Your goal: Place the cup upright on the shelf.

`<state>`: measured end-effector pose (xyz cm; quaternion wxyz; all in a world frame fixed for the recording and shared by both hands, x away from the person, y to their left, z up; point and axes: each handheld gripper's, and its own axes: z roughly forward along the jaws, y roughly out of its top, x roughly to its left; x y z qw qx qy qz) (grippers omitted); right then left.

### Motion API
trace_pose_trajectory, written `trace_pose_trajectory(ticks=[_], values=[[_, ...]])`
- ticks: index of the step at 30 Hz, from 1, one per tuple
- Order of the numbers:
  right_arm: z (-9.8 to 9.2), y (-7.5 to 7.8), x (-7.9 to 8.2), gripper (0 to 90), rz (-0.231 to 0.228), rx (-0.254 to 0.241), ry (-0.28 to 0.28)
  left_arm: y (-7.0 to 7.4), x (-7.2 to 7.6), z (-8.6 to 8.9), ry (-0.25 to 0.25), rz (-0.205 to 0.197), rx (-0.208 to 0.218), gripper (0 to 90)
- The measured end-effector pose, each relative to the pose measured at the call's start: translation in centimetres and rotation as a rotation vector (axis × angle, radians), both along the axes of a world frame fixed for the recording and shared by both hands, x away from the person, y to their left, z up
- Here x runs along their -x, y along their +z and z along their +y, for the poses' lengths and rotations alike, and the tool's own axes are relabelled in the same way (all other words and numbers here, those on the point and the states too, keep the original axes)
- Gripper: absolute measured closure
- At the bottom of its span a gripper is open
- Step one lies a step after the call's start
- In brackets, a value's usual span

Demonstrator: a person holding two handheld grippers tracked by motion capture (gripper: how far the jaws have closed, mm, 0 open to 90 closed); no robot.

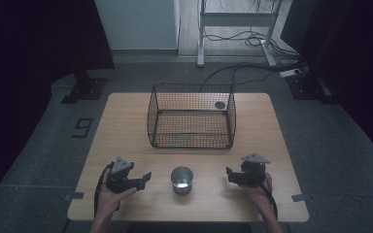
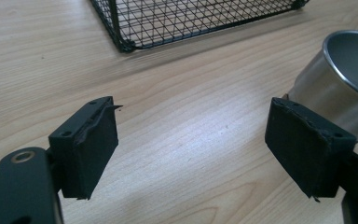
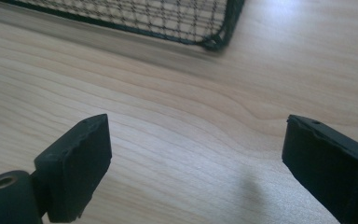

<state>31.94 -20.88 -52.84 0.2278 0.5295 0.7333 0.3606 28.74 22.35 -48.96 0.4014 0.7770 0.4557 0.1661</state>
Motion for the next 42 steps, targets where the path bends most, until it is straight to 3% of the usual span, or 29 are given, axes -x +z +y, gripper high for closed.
trace_pose_trajectory(ticks=[13, 23, 31, 42], values=[[1.9, 4.1, 2.1, 10.8, -0.079, -0.063, 0.062, 0.3, -0.5, 0.2, -0.011, -0.01, 0.026, 17.3], [4.0, 5.8, 2.8, 12.9, -0.12, -0.078, 0.118, 0.3, -0.5, -0.3, -0.027, -0.008, 0.022, 17.3], [4.8, 6.2, 2.8, 13.1, -0.122, -0.101, 0.145, 0.1, -0.6, -0.7, -0.038, 0.002, 0.013, 17.3], [7.2, 7.9, 2.7, 13.0, -0.146, -0.142, 0.227, 0.2, -0.6, -0.4, -0.029, 0.001, 0.015, 17.3]])
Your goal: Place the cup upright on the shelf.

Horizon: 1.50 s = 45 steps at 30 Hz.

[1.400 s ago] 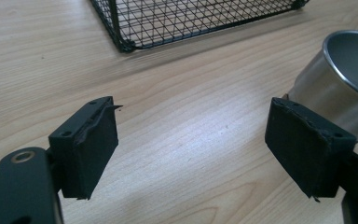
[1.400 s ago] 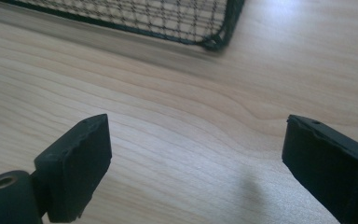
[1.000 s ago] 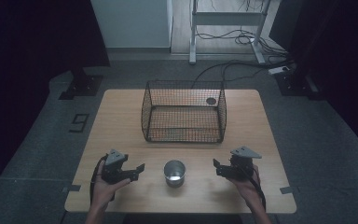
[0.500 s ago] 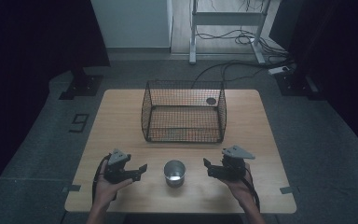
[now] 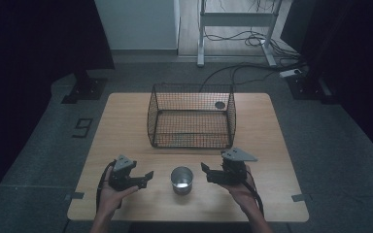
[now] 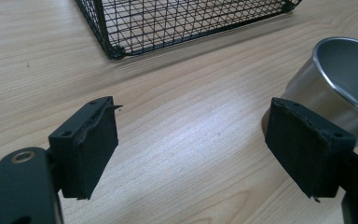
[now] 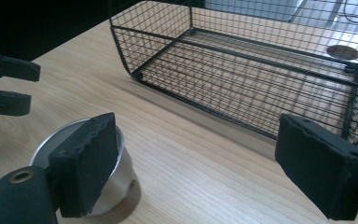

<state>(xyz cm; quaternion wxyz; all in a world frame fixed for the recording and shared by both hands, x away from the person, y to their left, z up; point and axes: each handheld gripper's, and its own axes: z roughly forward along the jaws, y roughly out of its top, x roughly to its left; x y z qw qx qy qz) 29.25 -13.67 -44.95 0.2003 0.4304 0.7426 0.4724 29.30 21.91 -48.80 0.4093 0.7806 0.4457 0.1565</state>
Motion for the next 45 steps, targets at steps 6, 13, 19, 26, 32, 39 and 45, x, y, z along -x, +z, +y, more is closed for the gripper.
trace_pose_trajectory(ticks=[6, 13, 19, 26, 32, 39, 45], values=[[1.5, 0.3, -0.2, 13.1, -0.006, 0.003, 0.035, 0.2, 0.2, 0.0, -0.003, -0.005, 0.001, 17.3], [2.8, 0.5, -0.4, 13.1, -0.003, -0.009, 0.072, 0.2, 0.3, -0.1, -0.001, -0.007, 0.005, 17.3], [3.8, 0.4, -0.1, 13.0, 0.003, -0.029, 0.115, 0.2, 0.4, -0.2, -0.002, -0.007, -0.003, 17.3], [5.2, -0.2, 0.5, 12.7, 0.007, -0.002, 0.172, 0.2, 0.6, 0.0, 0.01, -0.008, -0.007, 17.3], [6.3, -1.0, 0.8, 11.9, 0.026, 0.015, 0.205, 0.6, 1.1, 0.1, 0.012, -0.021, -0.001, 17.3], [7.1, -1.8, 0.7, 10.2, 0.041, 0.036, 0.235, 0.3, 0.9, 0.0, 0.01, -0.011, -0.009, 17.3], [7.4, -2.9, 0.3, 7.3, 0.052, 0.05, 0.248, 0.4, 1.0, 0.1, 0.01, -0.013, -0.005, 17.3]])
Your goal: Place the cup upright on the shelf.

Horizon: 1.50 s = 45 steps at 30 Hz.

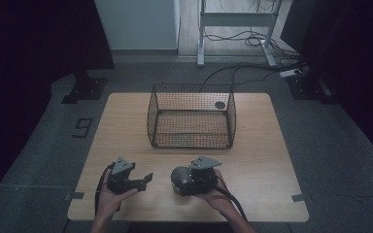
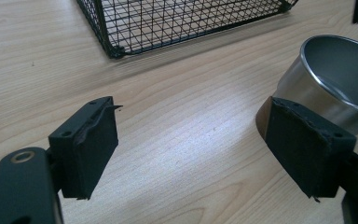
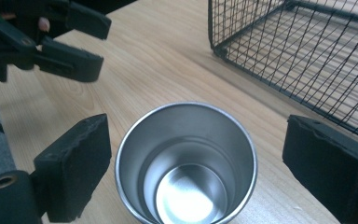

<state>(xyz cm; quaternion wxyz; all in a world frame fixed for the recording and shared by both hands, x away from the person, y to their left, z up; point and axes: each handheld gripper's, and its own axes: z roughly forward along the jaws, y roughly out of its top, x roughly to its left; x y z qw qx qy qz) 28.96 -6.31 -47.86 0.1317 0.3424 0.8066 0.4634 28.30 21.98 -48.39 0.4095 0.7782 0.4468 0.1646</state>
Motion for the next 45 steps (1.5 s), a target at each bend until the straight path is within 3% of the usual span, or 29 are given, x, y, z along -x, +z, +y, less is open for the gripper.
trace_pose_trajectory(ticks=[18, 24, 27, 40, 45], values=[[1.4, -2.2, -0.4, 4.0, 0.015, 0.055, 0.034, -0.3, -0.1, -0.2, -0.011, 0.01, -0.008, 17.3], [1.8, -3.0, -0.5, 6.2, 0.024, 0.078, 0.038, -0.2, -0.1, -0.1, -0.007, 0.008, -0.006, 17.3], [1.8, -3.3, -0.5, 13.1, 0.015, 0.09, 0.044, -0.2, -0.1, -0.1, -0.007, 0.007, -0.004, 17.3], [1.7, -3.0, -0.4, 14.0, -0.004, 0.094, 0.066, -0.1, -0.1, 0.1, -0.004, 0.005, 0.0, 17.3], [1.4, -1.7, 0.0, 14.1, -0.027, 0.07, 0.085, 0.0, -0.1, 0.2, 0.0, 0.004, 0.004, 17.3]])
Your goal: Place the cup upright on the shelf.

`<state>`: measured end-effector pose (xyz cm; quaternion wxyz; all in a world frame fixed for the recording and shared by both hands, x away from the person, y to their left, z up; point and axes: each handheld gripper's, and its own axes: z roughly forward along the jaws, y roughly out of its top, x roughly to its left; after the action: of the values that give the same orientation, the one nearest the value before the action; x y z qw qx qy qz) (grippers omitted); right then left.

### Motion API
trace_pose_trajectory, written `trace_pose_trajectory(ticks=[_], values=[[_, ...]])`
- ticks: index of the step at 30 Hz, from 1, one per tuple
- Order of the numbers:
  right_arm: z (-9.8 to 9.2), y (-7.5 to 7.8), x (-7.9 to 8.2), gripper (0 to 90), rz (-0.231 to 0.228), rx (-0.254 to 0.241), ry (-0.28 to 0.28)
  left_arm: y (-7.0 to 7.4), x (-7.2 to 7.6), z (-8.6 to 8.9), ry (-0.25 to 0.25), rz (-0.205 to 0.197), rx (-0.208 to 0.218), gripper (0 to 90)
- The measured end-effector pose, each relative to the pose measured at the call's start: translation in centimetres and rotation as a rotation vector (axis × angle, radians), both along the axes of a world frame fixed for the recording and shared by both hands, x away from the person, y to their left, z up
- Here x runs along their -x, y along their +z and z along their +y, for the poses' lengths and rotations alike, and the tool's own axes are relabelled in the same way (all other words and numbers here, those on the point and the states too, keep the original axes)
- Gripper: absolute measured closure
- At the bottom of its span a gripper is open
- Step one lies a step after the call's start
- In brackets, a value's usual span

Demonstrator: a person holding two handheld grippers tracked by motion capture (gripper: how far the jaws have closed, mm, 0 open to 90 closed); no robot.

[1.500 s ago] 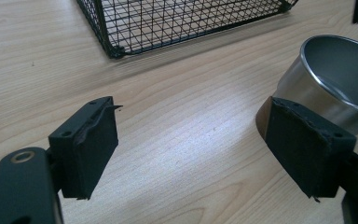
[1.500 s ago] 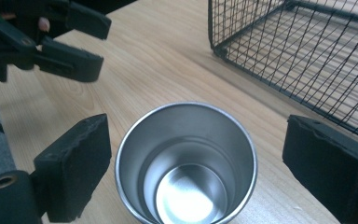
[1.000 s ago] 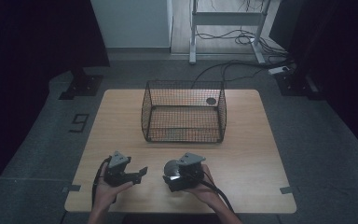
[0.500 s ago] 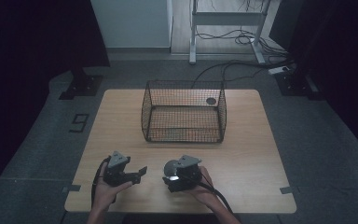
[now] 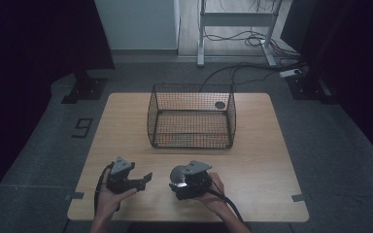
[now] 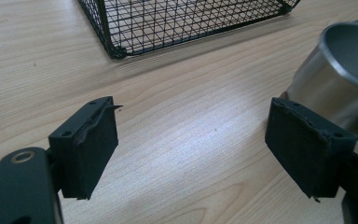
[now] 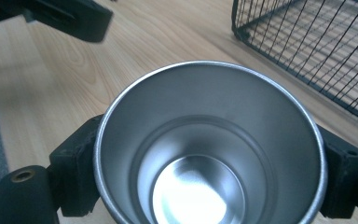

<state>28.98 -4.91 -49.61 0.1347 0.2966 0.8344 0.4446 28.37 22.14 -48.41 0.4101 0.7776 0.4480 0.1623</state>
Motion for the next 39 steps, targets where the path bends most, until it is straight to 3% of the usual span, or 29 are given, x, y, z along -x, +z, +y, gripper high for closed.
trace_pose_trajectory(ticks=[11, 39], values=[[-1.2, 2.3, 0.0, 14.2, -0.015, -0.039, 0.002, 0.2, 0.1, -0.1, -0.006, -0.006, 0.005, 17.3], [-3.3, 7.2, -2.8, 14.3, -0.049, -0.099, -0.056, 0.1, 0.0, 0.0, -0.005, -0.002, 0.004, 17.3]])
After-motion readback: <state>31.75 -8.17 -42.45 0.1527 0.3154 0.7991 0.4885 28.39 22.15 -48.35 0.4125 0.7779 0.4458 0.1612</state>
